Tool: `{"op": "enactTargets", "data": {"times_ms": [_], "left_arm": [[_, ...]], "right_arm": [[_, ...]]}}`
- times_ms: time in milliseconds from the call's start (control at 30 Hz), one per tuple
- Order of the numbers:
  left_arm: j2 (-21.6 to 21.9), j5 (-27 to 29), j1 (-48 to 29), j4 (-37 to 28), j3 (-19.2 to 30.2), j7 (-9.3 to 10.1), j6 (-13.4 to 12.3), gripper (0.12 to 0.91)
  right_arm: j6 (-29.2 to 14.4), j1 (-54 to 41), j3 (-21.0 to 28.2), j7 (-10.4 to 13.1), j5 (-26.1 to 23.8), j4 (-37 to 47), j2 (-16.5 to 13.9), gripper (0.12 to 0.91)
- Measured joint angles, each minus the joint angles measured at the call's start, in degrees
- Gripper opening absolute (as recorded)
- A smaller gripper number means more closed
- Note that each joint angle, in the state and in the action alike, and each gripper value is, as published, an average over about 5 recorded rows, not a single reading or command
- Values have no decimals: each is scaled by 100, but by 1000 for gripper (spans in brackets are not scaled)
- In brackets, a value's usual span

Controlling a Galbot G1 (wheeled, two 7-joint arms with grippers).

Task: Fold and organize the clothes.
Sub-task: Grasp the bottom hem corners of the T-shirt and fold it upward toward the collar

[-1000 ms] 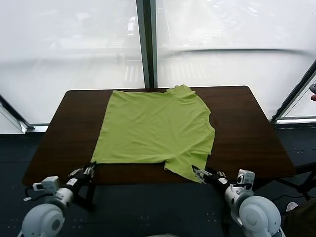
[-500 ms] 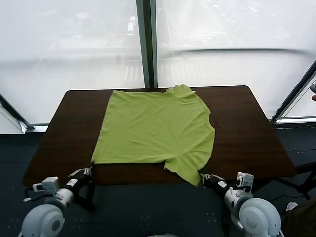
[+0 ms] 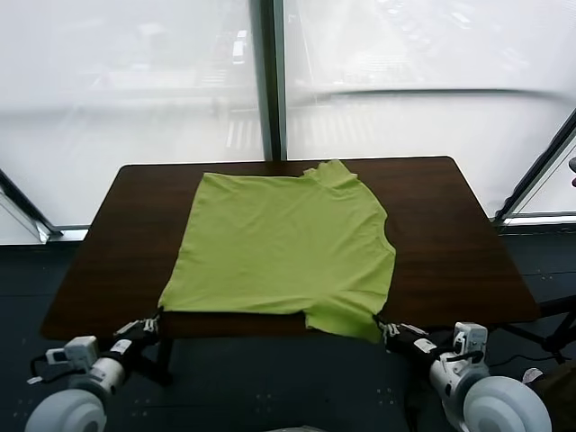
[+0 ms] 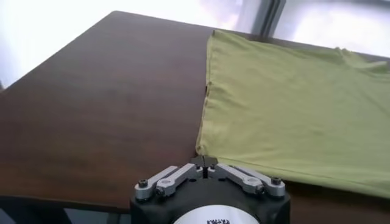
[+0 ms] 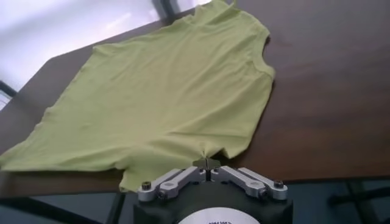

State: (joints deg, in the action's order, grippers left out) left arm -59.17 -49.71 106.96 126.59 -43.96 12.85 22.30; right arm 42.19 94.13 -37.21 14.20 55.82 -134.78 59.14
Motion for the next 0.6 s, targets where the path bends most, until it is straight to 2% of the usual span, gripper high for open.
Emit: {"op": "enactTargets", "data": {"times_ms": [267, 600], "left_arm": [[-146, -227, -400, 143, 25, 241, 124, 148], [-152, -289, -1580, -71, 442, 439, 322, 148]], "right_arm": [[0, -764, 167, 52, 31, 457, -64, 138], [0, -1731, 456, 120, 81, 1216, 58, 138]]}}
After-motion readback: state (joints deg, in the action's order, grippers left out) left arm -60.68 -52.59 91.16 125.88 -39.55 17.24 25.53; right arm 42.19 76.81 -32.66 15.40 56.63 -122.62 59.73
